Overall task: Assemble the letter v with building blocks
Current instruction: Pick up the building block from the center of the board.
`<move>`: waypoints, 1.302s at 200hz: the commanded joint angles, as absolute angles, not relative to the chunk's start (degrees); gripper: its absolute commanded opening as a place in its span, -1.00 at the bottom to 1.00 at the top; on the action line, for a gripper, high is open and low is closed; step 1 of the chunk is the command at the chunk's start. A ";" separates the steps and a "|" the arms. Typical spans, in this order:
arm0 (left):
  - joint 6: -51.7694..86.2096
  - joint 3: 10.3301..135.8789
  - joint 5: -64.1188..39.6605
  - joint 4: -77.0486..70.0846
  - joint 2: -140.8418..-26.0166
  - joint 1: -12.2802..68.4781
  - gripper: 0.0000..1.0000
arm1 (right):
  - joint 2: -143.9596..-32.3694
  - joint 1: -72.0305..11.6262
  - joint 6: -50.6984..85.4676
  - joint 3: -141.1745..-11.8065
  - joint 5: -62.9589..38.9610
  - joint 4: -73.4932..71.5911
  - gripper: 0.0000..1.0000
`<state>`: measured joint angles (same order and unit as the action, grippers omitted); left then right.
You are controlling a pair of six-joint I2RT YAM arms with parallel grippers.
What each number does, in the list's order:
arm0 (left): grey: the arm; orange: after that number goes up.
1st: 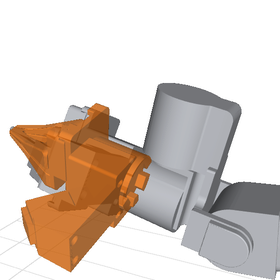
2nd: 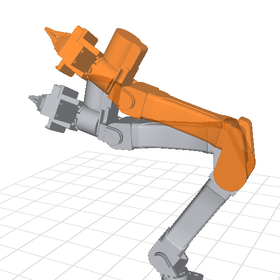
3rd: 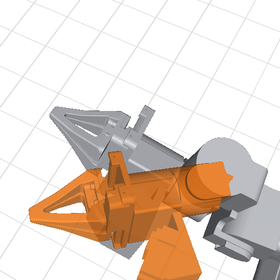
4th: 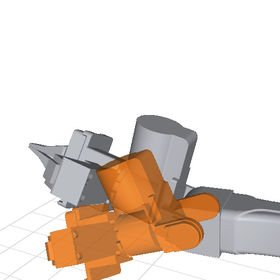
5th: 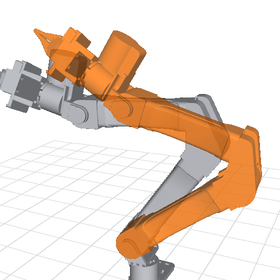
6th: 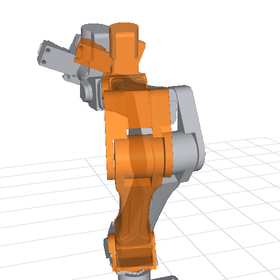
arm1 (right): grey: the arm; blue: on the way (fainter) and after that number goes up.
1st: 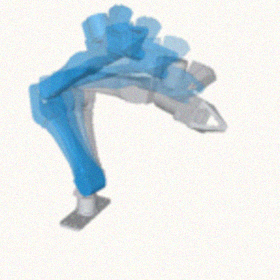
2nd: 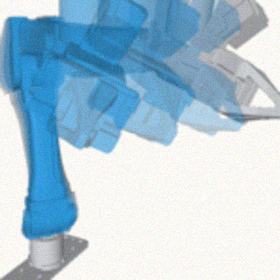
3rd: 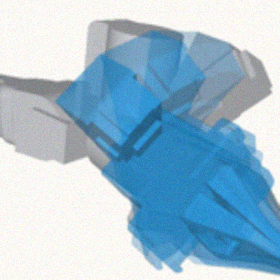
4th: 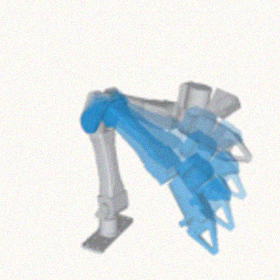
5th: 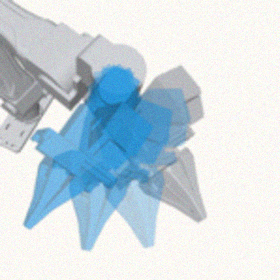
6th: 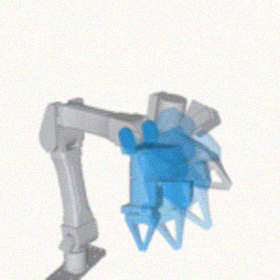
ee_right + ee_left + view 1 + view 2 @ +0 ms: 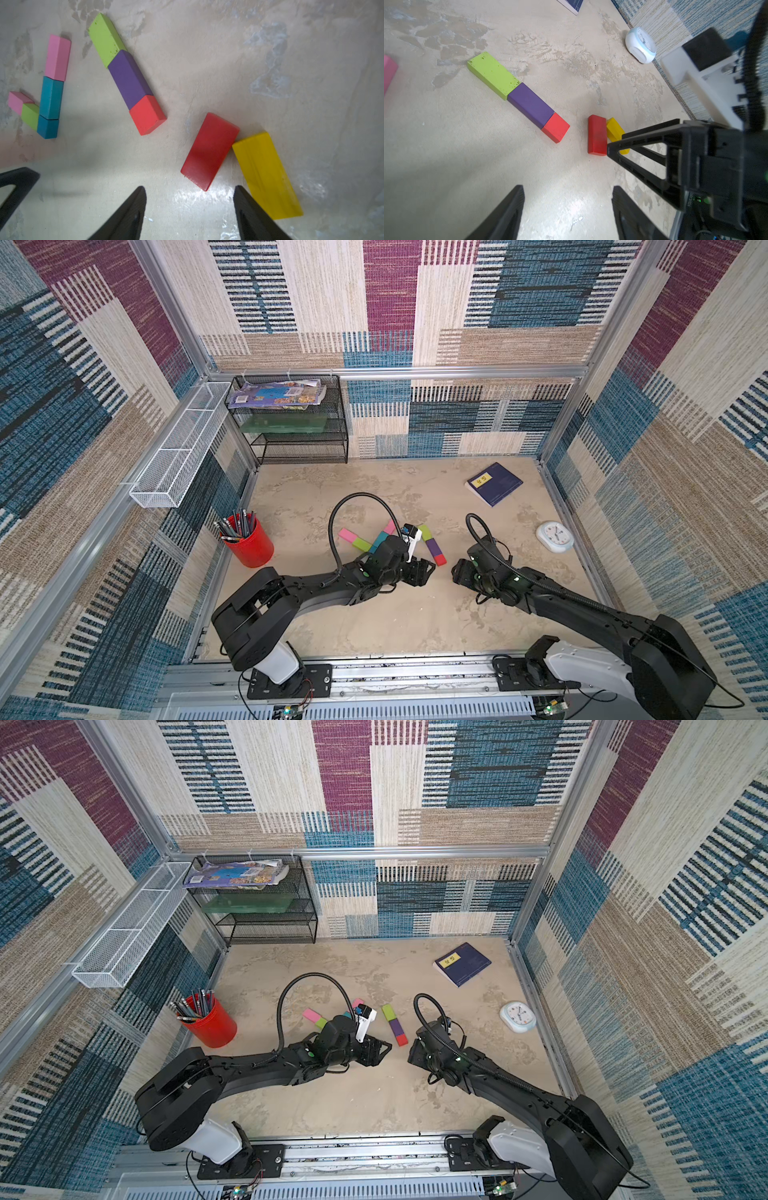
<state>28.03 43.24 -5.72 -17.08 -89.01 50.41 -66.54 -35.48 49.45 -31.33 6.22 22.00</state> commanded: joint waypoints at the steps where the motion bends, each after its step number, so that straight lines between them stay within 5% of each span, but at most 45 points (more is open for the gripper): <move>1: 26.87 42.33 -1.97 -16.71 -86.75 50.45 0.39 | -68.57 -36.03 50.41 -32.96 7.50 22.89 0.41; 112: 24.73 42.27 1.23 -12.77 -83.35 50.37 0.36 | -75.43 -36.76 48.96 -37.94 8.83 24.86 0.13; 260: 25.41 43.04 1.58 -11.19 -84.63 50.43 0.35 | -77.42 -35.42 48.80 -36.06 8.53 23.64 0.16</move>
<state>26.39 42.78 1.10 -11.99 -84.62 50.39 -76.62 -36.16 49.41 -36.34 8.08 25.50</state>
